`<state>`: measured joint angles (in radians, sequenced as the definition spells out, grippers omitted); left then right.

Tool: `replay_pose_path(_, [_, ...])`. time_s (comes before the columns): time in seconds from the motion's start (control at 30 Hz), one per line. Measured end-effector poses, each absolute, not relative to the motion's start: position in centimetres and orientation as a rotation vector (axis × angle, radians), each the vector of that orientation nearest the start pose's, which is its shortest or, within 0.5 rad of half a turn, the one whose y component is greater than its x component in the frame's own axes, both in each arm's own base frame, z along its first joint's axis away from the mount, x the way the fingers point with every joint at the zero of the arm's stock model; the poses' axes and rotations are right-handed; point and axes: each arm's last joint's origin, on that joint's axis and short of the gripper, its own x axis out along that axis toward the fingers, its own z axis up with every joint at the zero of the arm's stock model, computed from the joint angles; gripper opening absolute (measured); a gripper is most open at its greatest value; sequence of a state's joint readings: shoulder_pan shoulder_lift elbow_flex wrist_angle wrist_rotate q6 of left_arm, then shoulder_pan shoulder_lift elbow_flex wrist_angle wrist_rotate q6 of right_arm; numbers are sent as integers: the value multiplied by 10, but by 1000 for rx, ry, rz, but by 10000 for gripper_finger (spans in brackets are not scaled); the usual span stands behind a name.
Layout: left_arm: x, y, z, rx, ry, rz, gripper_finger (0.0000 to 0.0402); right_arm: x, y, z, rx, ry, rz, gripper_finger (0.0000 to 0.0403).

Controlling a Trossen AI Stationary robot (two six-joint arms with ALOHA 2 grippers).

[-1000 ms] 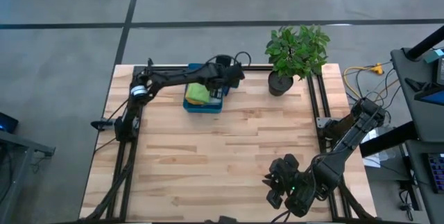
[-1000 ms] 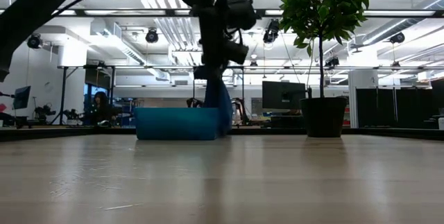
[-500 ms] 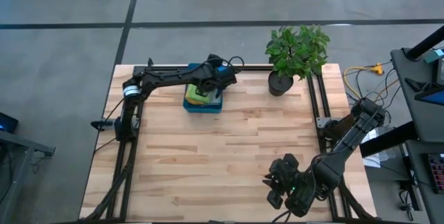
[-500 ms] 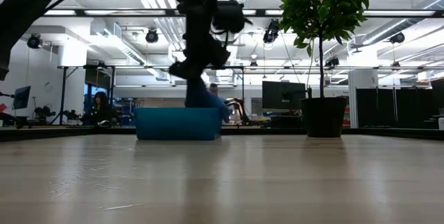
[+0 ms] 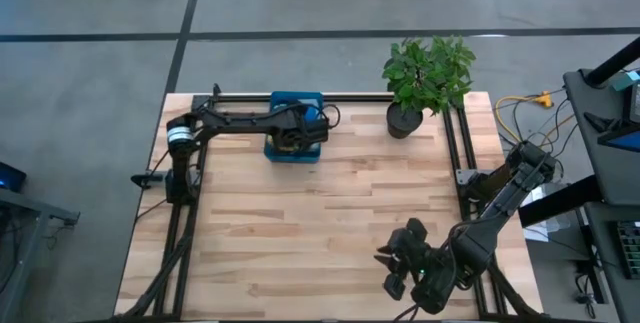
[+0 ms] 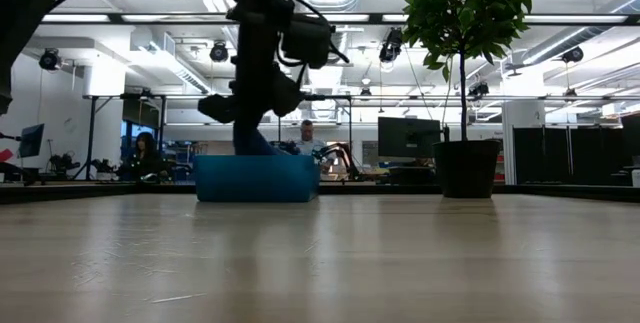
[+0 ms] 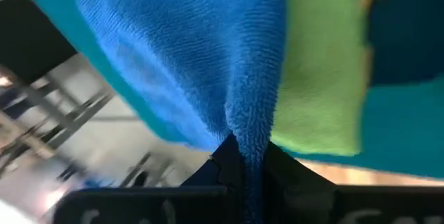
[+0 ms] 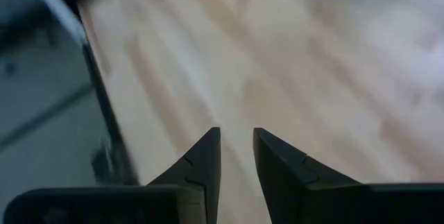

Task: Fold microfiber towels
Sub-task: Put the blue microfiber cloth into the blue bin

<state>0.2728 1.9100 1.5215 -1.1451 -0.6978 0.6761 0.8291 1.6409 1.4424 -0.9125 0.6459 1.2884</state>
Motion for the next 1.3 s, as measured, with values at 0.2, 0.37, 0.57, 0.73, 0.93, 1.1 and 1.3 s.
replay_pose_path(0.2, [330,105,261,640,1675,179,0,265,216,311,379,473,-416,82])
replay_pose_path(0.37, [312,95,301,407,1494,171,0,315,177,323,285,435,-324,113])
replay_pose_path(0.57, [293,88,326,283,1395,212,0,358,122,321,184,369,-365,200])
replay_pose_path(0.73, [282,83,339,184,1330,220,0,381,92,305,100,386,-435,255])
replay_pose_path(0.93, [282,80,344,29,1276,192,0,407,81,278,57,388,-468,271])
replay_pose_path(1.1, [284,78,346,-50,1231,154,0,426,83,264,14,310,-477,272])
replay_pose_path(1.3, [285,75,346,-138,1209,74,0,432,78,257,-39,260,-641,272])
